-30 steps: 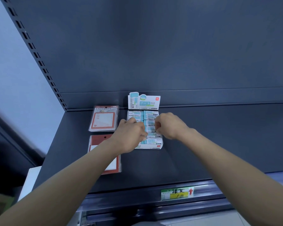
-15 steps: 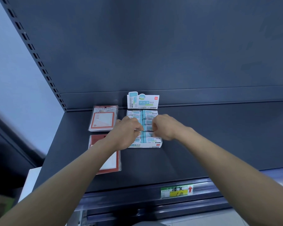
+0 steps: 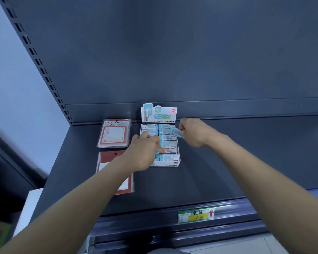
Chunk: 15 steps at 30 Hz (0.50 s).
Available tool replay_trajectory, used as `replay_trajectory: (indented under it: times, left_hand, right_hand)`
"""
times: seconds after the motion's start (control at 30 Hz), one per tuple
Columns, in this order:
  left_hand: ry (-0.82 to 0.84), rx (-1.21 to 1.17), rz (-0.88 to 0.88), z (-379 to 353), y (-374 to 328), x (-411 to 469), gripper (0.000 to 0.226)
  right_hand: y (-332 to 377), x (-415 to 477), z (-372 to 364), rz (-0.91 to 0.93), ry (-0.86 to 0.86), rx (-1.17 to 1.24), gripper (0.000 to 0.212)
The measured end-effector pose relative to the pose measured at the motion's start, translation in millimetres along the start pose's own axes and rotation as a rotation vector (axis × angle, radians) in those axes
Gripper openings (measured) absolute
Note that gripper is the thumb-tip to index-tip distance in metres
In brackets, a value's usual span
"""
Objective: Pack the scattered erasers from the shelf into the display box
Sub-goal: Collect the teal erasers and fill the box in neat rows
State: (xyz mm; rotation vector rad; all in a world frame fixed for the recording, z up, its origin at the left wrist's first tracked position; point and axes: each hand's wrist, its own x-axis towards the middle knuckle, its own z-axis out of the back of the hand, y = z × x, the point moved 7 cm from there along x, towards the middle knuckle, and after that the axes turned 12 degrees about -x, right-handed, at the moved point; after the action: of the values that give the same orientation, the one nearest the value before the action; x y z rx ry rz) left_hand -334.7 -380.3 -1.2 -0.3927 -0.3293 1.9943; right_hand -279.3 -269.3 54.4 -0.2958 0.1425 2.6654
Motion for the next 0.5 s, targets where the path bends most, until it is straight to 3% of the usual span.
replay_trajectory:
  times: [0.33, 0.5]
  left_hand:
    - [0.037, 0.151, -0.020, -4, -10, 8, 0.054]
    - [0.022, -0.045, 0.015, 8, 0, 8, 0.052]
  right_hand:
    - [-6, -1, -11, -0.014, 0.015, 0.022, 0.011]
    - [2, 3, -21, 0.019, 0.027, 0.019, 0.018]
